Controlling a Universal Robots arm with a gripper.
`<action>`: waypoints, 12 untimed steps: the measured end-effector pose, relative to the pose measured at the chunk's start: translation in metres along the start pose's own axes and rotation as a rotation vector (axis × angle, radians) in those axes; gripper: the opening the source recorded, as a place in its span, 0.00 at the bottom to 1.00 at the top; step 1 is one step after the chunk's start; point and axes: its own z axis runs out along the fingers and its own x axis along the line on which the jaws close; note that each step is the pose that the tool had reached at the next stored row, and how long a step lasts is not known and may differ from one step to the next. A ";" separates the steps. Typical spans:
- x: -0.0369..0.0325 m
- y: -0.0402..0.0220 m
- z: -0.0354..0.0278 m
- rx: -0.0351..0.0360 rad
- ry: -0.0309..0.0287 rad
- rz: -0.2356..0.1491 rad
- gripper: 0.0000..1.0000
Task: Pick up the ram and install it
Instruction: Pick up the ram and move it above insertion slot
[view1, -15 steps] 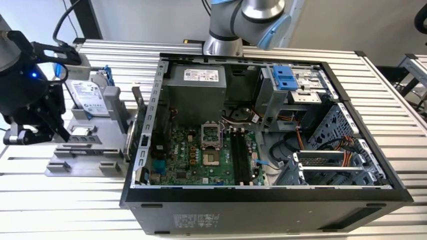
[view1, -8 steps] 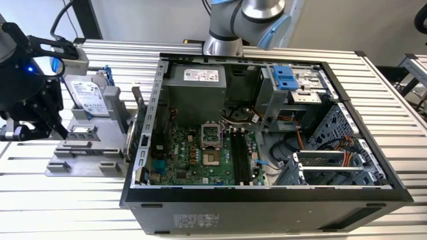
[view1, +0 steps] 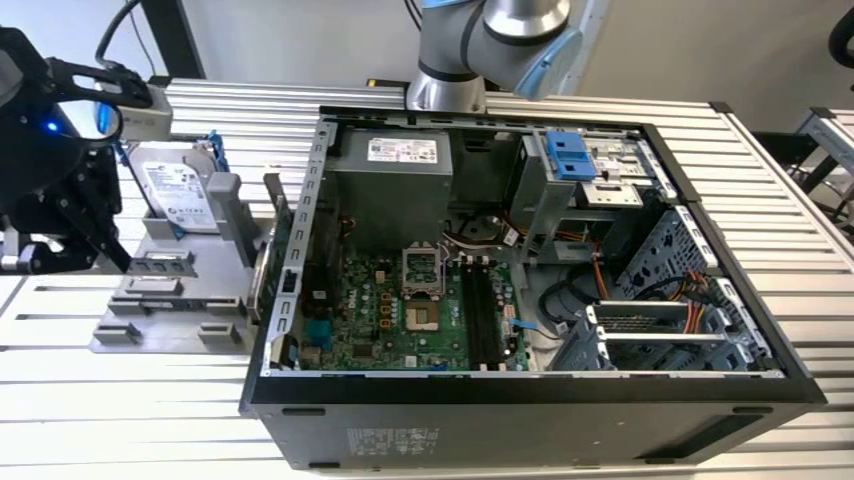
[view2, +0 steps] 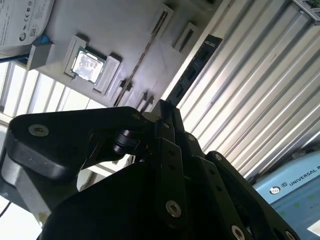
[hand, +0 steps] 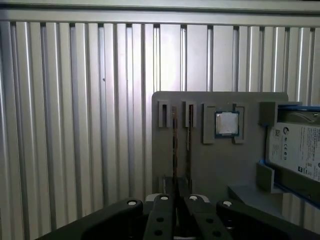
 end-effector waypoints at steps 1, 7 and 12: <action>0.0000 0.0000 -0.0011 0.0000 0.0001 0.000 0.00; -0.0005 -0.0002 -0.0097 0.0000 0.0000 0.000 0.00; -0.0009 -0.0004 -0.0171 0.0000 0.0001 0.000 0.00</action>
